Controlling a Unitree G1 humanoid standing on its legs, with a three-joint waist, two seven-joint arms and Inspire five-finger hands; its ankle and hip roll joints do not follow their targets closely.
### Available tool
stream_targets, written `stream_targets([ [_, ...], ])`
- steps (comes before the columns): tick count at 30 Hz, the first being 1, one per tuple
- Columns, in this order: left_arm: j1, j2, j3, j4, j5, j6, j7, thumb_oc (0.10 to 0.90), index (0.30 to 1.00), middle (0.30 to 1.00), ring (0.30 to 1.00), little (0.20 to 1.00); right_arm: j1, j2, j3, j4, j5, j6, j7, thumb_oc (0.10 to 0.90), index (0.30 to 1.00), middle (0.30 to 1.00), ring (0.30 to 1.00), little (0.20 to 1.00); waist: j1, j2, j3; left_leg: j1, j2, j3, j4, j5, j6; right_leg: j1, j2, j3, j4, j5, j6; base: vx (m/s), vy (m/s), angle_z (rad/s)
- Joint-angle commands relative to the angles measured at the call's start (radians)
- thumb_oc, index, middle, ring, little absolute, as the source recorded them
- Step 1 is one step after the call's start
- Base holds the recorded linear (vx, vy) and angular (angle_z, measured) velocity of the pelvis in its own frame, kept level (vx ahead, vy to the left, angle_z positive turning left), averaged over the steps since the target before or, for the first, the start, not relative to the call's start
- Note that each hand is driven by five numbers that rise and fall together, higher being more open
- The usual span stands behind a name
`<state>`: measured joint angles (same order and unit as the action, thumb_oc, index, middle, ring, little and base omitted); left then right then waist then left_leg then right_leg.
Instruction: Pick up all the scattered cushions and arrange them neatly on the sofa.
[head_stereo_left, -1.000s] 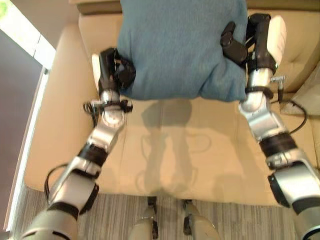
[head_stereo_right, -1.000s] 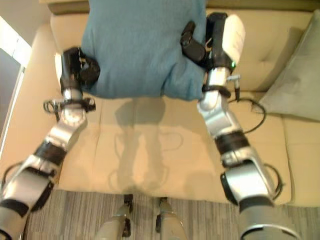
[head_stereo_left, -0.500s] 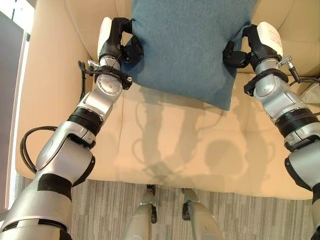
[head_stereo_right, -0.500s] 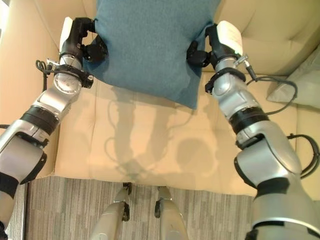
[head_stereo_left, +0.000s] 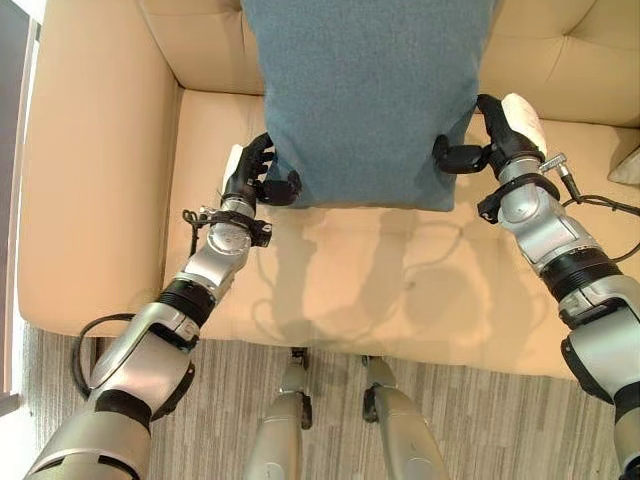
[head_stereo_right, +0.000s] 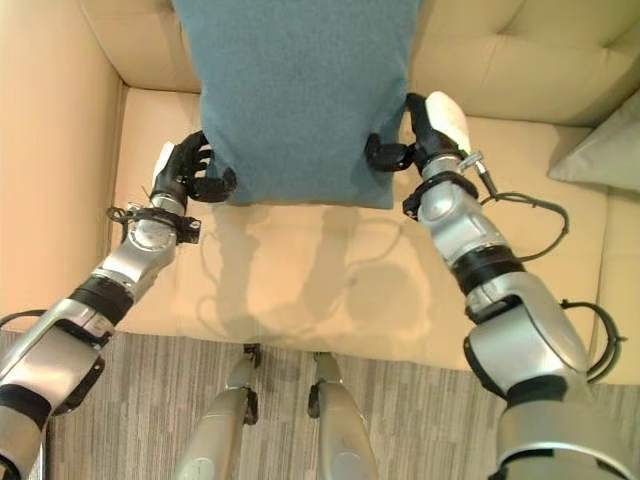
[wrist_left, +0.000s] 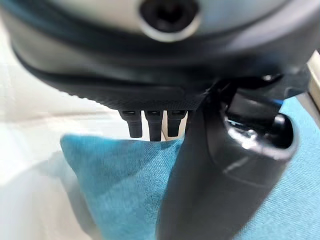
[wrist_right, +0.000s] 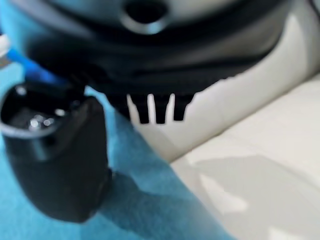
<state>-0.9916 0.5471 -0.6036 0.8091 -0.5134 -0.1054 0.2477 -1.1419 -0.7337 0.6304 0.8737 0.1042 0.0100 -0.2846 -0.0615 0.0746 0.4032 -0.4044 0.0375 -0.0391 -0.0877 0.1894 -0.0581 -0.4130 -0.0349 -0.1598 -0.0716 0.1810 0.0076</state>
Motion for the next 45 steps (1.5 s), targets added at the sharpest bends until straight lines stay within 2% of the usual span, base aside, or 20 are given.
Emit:
stream_targets([
  [1, -0.156, 0.067, 0.074, -0.076, -0.003, -0.134, -0.01, 0.8, 0.9, 0.9, 0.9, 0.9, -0.074, -0.032, -0.047, -0.121, 0.034, -0.095, -0.025, 0.8, 0.9, 0.9, 0.9, 0.9, 0.001, -0.013, -0.048, 0.049, -0.026, 0.044, 0.0, -0.102, -0.031, -0.029, 0.001, 0.073, 0.218, -0.242, 0.094, -0.03, 0.022, 0.0],
  [10, -0.058, 0.152, 0.179, -0.122, 0.048, -0.129, -0.02, 0.8, 0.9, 0.9, 0.9, 0.9, 0.154, -0.057, -0.211, -0.302, 0.054, -0.131, 0.01, 0.8, 0.9, 0.9, 0.9, 0.9, -0.015, -0.018, -0.068, 0.073, -0.019, 0.065, 0.0, -0.109, -0.031, 0.004, 0.001, 0.081, 0.195, -0.234, 0.092, -0.02, 0.014, -0.01],
  [12, 0.05, 0.162, 0.255, -0.186, 0.044, -0.131, -0.022, 0.8, 0.9, 0.9, 0.9, 0.9, 0.29, -0.06, -0.295, -0.383, 0.041, -0.137, 0.026, 0.8, 0.9, 0.9, 0.9, 0.9, -0.02, -0.021, -0.078, 0.091, -0.018, 0.074, 0.0, -0.113, -0.03, 0.029, 0.002, 0.083, 0.178, -0.229, 0.091, -0.03, 0.04, -0.03],
  [13, 0.228, 0.175, 0.338, -0.298, 0.056, -0.13, -0.053, 0.8, 0.9, 0.9, 0.9, 0.9, 0.475, -0.064, -0.388, -0.462, 0.011, -0.142, 0.058, 0.8, 0.9, 0.9, 0.9, 0.9, -0.023, -0.024, -0.094, 0.124, -0.015, 0.084, 0.0, -0.126, -0.025, 0.072, 0.002, 0.085, 0.154, -0.229, 0.088, 0.01, 0.041, -0.04],
  [16, 0.445, 0.154, 0.424, -0.399, 0.088, -0.127, -0.088, 0.8, 0.9, 0.9, 0.9, 0.9, 0.669, -0.036, -0.494, -0.524, -0.017, -0.148, 0.087, 0.8, 0.9, 0.9, 0.9, 0.9, -0.028, -0.029, -0.124, 0.147, -0.016, 0.096, 0.0, -0.133, -0.02, 0.113, 0.004, 0.086, 0.114, -0.217, 0.088, 0.02, 0.027, -0.05],
  [21, 0.797, 0.022, 0.547, -0.477, 0.137, -0.114, -0.138, 0.8, 0.9, 0.9, 0.9, 0.9, 0.971, 0.081, -0.613, -0.56, -0.035, -0.159, 0.142, 0.8, 0.9, 0.9, 0.9, 0.9, -0.035, -0.044, -0.165, 0.198, -0.021, 0.104, 0.0, -0.151, -0.01, 0.188, 0.008, 0.087, 0.066, -0.207, 0.088, 0.01, 0.004, -0.05],
  [25, 1.001, -0.072, 0.603, -0.403, 0.168, -0.085, -0.179, 0.8, 0.9, 0.9, 0.9, 0.9, 1.118, 0.154, -0.656, -0.501, -0.049, -0.155, 0.178, 0.8, 0.9, 0.9, 0.9, 0.9, -0.035, -0.056, -0.204, 0.241, -0.019, 0.11, 0.0, -0.159, -0.003, 0.241, 0.009, 0.082, 0.041, -0.204, 0.092, 0.02, -0.02, -0.19],
  [28, 1.097, -0.113, 0.597, -0.287, 0.243, -0.06, -0.21, 0.8, 0.9, 0.9, 0.9, 0.9, 1.178, 0.183, -0.658, -0.43, -0.08, -0.153, 0.197, 0.8, 0.9, 0.9, 0.9, 0.9, -0.032, -0.061, -0.229, 0.285, -0.014, 0.119, 0.0, -0.166, -0.001, 0.283, 0.009, 0.082, 0.039, -0.207, 0.095, 0.02, -0.034, -0.13],
  [31, 1.142, -0.161, 0.584, -0.119, 0.321, -0.036, -0.22, 0.8, 0.9, 0.9, 0.9, 0.9, 1.211, 0.202, -0.628, -0.336, -0.124, -0.153, 0.207, 0.8, 0.9, 0.9, 0.9, 0.9, -0.031, -0.065, -0.247, 0.328, -0.009, 0.122, 0.0, -0.172, 0.001, 0.321, 0.012, 0.085, 0.053, -0.226, 0.09, 0.02, -0.045, -0.08],
  [34, 1.155, -0.203, 0.569, 0.051, 0.389, -0.025, -0.216, 0.8, 0.9, 0.9, 0.9, 0.9, 1.226, 0.219, -0.591, -0.215, -0.161, -0.158, 0.202, 0.8, 0.9, 0.9, 0.9, 0.9, -0.028, -0.071, -0.239, 0.358, -0.004, 0.121, 0.02, -0.166, -0.005, 0.358, 0.013, 0.088, 0.066, -0.245, 0.079, -0.02, -0.056, 0.04],
  [36, 1.144, -0.215, 0.552, 0.147, 0.431, -0.023, -0.202, 0.8, 0.9, 0.9, 0.9, 0.9, 1.224, 0.228, -0.552, -0.119, -0.196, -0.156, 0.191, 0.8, 0.9, 0.9, 0.9, 0.9, -0.024, -0.085, -0.224, 0.339, -0.001, 0.126, 0.103, -0.181, -0.015, 0.379, 0.004, 0.079, 0.064, -0.25, 0.069, -0.1, -0.062, 0.09],
  [37, 1.143, -0.215, 0.552, 0.148, 0.431, -0.024, -0.202, 0.8, 0.9, 0.9, 0.9, 0.9, 1.223, 0.228, -0.551, -0.118, -0.196, -0.157, 0.19, 0.8, 0.9, 0.9, 0.9, 0.9, -0.026, -0.085, -0.223, 0.337, 0.0, 0.124, 0.108, -0.183, -0.015, 0.38, 0.004, 0.077, 0.063, -0.25, 0.069, -0.24, -0.061, 0.15],
  [38, 1.127, -0.226, 0.539, 0.217, 0.454, -0.016, -0.186, 0.8, 0.9, 0.9, 0.9, 0.9, 1.206, 0.238, -0.525, -0.041, -0.213, -0.143, 0.179, 0.8, 0.9, 0.9, 0.9, 0.9, -0.024, -0.107, -0.206, 0.316, -0.002, 0.142, 0.207, -0.234, -0.023, 0.368, -0.014, 0.068, 0.072, -0.247, 0.062, -0.28, -0.03, 0.23],
  [41, 1.106, -0.251, 0.522, 0.299, 0.492, -0.01, -0.179, 0.8, 0.9, 0.9, 0.9, 0.9, 1.172, 0.256, -0.502, 0.066, -0.225, -0.123, 0.168, 0.8, 0.9, 0.9, 0.9, 0.9, -0.023, -0.127, -0.201, 0.327, -0.023, 0.114, 0.391, -0.297, -0.019, 0.35, -0.031, 0.066, 0.081, -0.225, 0.059, -0.27, 0.013, 0.2],
  [43, 1.1, -0.264, 0.516, 0.32, 0.491, -0.008, -0.18, 0.8, 0.9, 0.9, 0.9, 0.9, 1.158, 0.266, -0.499, 0.111, -0.223, -0.108, 0.174, 0.8, 0.9, 0.9, 0.9, 0.9, -0.03, -0.129, -0.222, 0.361, -0.041, 0.081, 0.462, -0.299, -0.021, 0.33, -0.032, 0.069, 0.083, -0.209, 0.062, -0.16, 0.077, 0.04],
  [45, 1.094, -0.27, 0.511, 0.317, 0.48, -0.01, -0.18, 0.8, 0.9, 0.9, 0.9, 0.9, 1.15, 0.273, -0.501, 0.15, -0.217, -0.098, 0.177, 0.8, 0.9, 0.9, 0.9, 0.9, -0.045, -0.117, -0.236, 0.419, -0.033, 0.069, 0.478, -0.303, -0.025, 0.311, -0.029, 0.071, 0.089, -0.197, 0.068, -0.12, 0.097, -0.19],
])
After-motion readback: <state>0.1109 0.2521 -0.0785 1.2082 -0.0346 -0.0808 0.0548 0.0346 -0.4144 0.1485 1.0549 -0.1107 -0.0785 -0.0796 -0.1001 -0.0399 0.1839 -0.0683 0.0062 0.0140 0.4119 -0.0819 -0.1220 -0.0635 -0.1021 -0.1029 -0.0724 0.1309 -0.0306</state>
